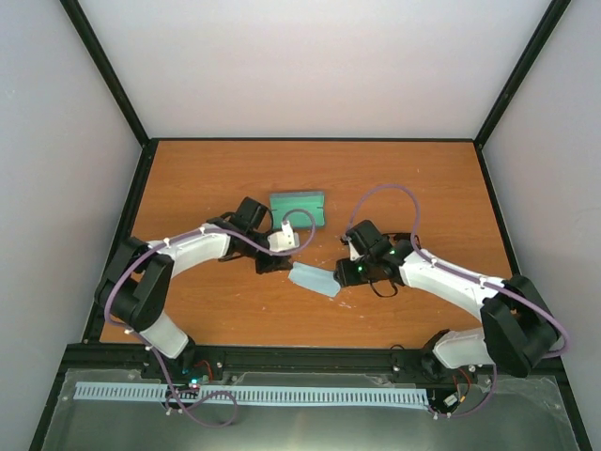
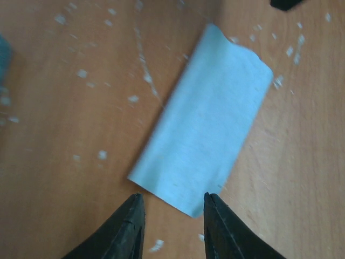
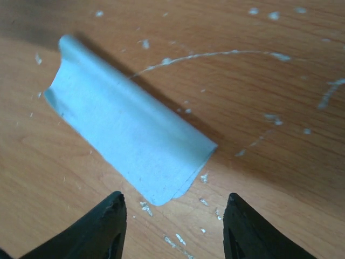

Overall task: Organize the sunglasses
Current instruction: Fold the glasses cleaning cloth at the center of the board, then pick up the glasses cleaning cloth from the center of the board.

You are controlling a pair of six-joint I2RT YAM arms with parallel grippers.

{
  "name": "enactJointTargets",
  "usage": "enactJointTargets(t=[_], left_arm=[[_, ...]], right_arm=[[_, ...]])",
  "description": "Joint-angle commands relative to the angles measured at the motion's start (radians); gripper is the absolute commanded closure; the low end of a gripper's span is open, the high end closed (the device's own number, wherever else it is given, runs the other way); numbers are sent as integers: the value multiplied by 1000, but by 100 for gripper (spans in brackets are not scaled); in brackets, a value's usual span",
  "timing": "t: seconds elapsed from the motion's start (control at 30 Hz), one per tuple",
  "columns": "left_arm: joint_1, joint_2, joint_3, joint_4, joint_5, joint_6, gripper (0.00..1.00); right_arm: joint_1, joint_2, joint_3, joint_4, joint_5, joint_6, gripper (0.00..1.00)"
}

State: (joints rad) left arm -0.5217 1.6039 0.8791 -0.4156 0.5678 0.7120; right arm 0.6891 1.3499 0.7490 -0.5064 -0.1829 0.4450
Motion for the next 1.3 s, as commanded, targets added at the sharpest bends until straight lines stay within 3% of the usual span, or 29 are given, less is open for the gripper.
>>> enactJointTargets(t=[0.0,0.17,0.5,0.87,1.03,1.27], left_arm=[[44,22,111,47,31,-69,68],[85,118,230,12,59,-48,69],[108,180,270,-2,62,-3,71],[109,181,250,16,65,-10,72],[109,182,249,18,63,-6,72],[109,185,245,20,59,3,72]], right_arm=[[4,12,23,-57,127,74,50],[4,124,66,-57,114,73,42],[4,238,122,-12,75,31,42],[4,294,138,-25,68,24,59],[4,313,137,-6,53,30,61],[4,320,140,-19,41,31,75]])
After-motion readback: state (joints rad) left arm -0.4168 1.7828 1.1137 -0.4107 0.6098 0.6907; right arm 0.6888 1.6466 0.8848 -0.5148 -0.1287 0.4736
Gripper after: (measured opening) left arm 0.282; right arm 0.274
